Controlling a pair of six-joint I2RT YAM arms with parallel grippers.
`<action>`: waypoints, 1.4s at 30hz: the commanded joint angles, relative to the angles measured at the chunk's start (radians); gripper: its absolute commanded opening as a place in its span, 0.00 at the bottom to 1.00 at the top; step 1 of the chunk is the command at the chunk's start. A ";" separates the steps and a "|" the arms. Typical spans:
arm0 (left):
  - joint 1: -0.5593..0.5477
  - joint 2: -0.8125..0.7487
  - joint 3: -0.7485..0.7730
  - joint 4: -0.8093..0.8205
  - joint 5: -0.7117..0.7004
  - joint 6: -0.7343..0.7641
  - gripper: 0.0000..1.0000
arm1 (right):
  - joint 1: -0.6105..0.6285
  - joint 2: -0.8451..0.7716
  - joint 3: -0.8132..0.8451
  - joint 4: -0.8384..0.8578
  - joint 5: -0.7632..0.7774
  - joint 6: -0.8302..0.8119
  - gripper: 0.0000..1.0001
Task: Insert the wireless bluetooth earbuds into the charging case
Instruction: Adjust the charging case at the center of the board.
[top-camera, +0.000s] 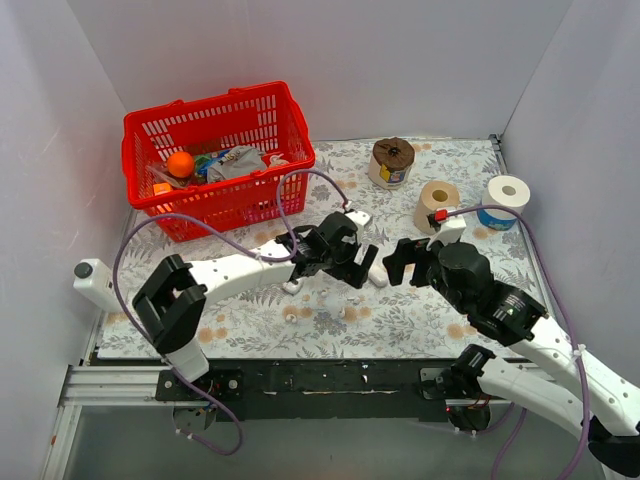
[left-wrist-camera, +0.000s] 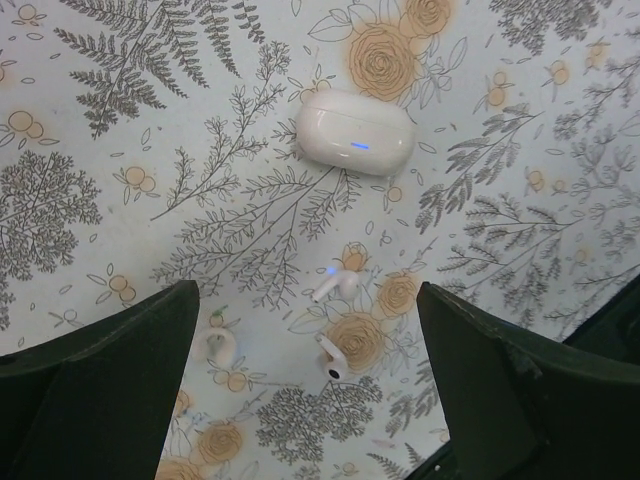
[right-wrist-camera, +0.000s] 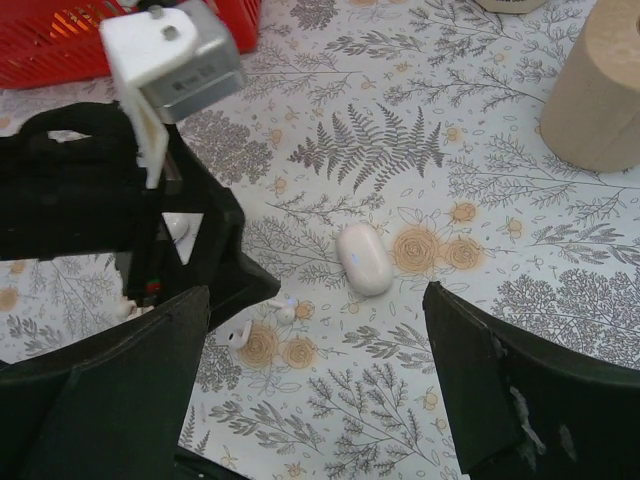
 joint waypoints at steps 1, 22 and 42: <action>0.004 0.080 0.066 -0.020 0.048 0.144 0.91 | 0.001 -0.033 0.053 -0.072 -0.032 0.009 0.95; 0.003 0.341 0.266 0.023 0.103 0.239 0.98 | 0.001 -0.108 0.080 -0.103 -0.161 0.020 0.97; -0.029 0.453 0.359 0.022 0.062 0.314 0.98 | 0.001 -0.142 0.100 -0.117 -0.235 0.020 0.98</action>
